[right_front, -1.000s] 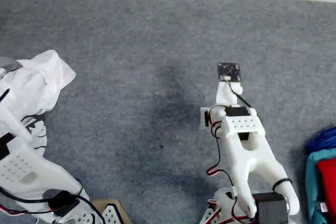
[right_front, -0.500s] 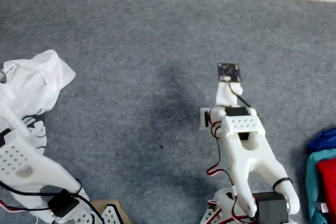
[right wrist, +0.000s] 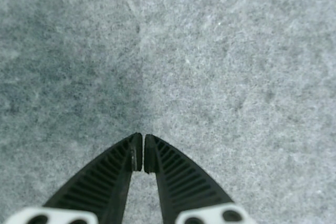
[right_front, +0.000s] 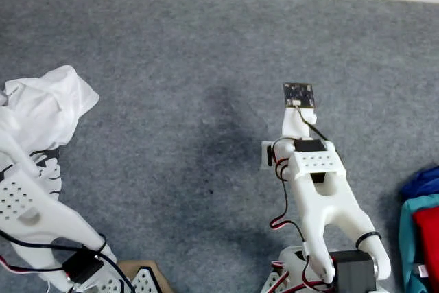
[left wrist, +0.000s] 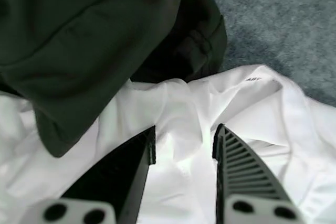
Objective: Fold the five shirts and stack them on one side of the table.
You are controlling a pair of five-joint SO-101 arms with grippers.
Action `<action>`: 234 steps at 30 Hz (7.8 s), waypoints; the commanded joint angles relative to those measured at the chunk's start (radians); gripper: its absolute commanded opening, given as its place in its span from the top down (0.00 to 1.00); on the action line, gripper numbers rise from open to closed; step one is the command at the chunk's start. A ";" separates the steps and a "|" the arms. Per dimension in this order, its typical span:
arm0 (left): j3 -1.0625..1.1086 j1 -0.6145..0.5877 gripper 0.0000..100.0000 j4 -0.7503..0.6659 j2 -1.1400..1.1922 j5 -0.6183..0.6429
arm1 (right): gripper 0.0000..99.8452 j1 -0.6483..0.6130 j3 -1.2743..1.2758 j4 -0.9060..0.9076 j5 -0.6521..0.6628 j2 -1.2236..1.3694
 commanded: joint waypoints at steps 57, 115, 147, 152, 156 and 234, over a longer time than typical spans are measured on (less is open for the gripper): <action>-0.035 1.336 0.54 0.465 -0.364 -0.003 | 0.97 0.041 0.019 -0.074 -0.014 -0.007; 1.488 0.159 0.80 -0.198 -1.208 -0.048 | 0.97 0.036 0.021 -0.074 -0.012 0.001; 1.589 0.165 0.79 -0.468 -1.153 -0.173 | 0.97 0.036 0.022 -0.074 -0.008 0.001; 1.521 0.166 0.79 -0.468 -1.018 -0.172 | 0.97 0.036 0.022 -0.074 -0.008 0.001; 1.491 0.185 0.79 -0.470 -0.944 -0.172 | 0.97 0.036 0.022 -0.074 -0.008 0.001; 1.504 0.274 0.99 -0.532 -0.911 -0.173 | 0.83 -0.288 -0.558 0.216 -0.071 0.285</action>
